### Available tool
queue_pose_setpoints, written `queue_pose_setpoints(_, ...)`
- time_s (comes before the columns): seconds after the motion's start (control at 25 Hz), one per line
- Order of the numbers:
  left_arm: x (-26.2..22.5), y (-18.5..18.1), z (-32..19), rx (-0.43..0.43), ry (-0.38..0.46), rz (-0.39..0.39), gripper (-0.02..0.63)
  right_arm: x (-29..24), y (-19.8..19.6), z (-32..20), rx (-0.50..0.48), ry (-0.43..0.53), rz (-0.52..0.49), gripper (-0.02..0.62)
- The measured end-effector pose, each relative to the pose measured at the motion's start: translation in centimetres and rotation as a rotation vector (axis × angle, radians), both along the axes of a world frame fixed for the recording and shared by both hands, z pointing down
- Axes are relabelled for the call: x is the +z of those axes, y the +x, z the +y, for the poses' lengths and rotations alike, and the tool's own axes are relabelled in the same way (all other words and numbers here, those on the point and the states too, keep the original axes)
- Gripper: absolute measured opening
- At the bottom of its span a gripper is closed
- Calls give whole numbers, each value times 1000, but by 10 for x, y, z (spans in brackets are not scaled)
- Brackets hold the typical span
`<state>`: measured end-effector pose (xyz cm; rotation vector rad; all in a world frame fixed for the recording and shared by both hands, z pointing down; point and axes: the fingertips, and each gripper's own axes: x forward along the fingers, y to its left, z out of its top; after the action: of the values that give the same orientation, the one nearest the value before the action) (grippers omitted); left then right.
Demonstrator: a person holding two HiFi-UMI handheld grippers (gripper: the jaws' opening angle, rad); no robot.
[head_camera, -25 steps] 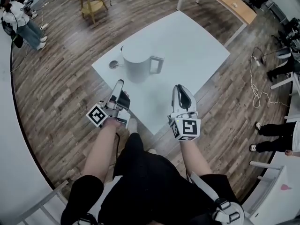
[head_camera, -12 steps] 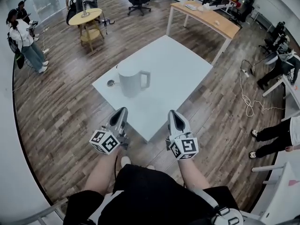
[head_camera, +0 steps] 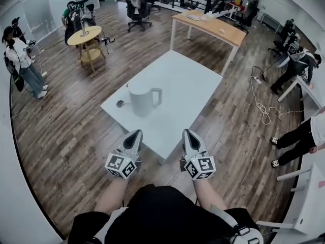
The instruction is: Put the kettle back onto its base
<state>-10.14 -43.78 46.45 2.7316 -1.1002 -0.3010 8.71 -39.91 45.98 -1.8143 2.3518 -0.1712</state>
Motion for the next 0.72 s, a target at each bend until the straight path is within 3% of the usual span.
queue_pose_setpoints(0.72, -5, 20, -18, 49, 9, 13, -2, -15, -4, -16, -20, 51, 51, 3)
